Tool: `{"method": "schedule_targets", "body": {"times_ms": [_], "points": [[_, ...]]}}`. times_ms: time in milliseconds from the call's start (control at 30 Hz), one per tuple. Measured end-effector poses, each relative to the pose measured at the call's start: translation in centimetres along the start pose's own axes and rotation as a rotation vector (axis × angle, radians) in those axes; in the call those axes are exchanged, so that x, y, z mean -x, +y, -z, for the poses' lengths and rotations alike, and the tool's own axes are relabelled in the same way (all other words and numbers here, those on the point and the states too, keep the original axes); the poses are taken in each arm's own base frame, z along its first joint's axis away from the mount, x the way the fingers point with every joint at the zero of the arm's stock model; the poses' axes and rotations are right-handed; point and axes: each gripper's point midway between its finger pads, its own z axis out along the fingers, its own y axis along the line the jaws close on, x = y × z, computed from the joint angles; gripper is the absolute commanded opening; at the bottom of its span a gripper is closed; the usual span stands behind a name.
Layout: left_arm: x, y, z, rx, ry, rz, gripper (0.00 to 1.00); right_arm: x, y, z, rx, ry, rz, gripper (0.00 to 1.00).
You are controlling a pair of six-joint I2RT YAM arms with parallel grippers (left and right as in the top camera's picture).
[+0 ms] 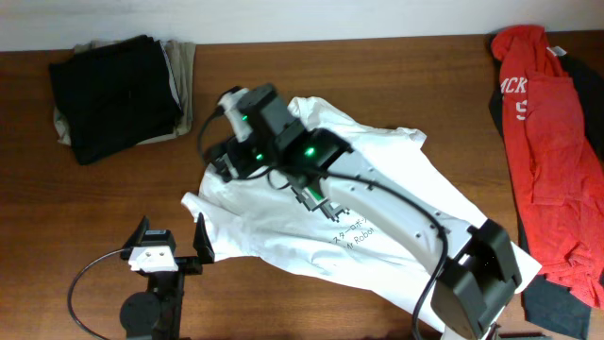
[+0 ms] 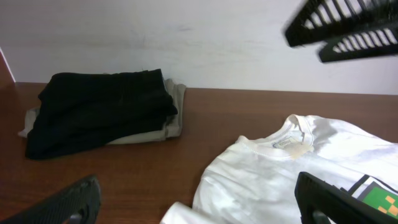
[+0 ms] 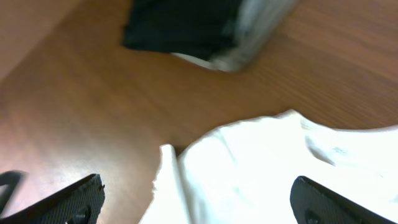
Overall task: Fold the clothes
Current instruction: 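Drag the white T-shirt leftward and drop it flat mid-table, then grasp the T-shirt's left sleeve edge with the left gripper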
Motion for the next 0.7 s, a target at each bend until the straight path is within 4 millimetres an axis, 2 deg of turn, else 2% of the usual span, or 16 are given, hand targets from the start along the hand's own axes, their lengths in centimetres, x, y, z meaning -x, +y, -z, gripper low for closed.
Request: {"method": "schedule_targets", "body": {"times_ms": [100,167,267,367,400,500,600,700], "points": [[0.0,0.0,0.0,0.000,0.000,0.000,0.99,-0.6,-5.8,1.2,-0.093,0.050,-0.126,0.99],[0.0,0.0,0.0,0.000,0.000,0.000,0.99,-1.2,-10.9,2.7,-0.173,0.076,-0.242,0.99],[0.0,0.0,0.0,0.000,0.000,0.000,0.99,-2.9,-19.3,6.3,-0.303,0.104,-0.428,0.99],[0.0,0.0,0.0,0.000,0.000,0.000,0.99,-6.0,-27.0,11.0,-0.434,0.137,-0.612,0.99],[0.0,0.0,0.0,0.000,0.000,0.000,0.99,-7.5,-28.0,12.4,-0.457,0.179,-0.667,0.99],[0.0,0.0,0.0,0.000,0.000,0.000,0.99,-9.8,-30.2,14.7,-0.500,0.219,-0.758,0.99],[0.0,0.0,0.0,0.000,0.000,0.000,0.99,-10.3,-31.8,16.0,-0.524,0.205,-0.796,0.99],[0.0,0.0,0.0,0.000,0.000,0.000,0.99,-10.3,-31.8,16.0,-0.524,0.204,-0.798,0.99]]}}
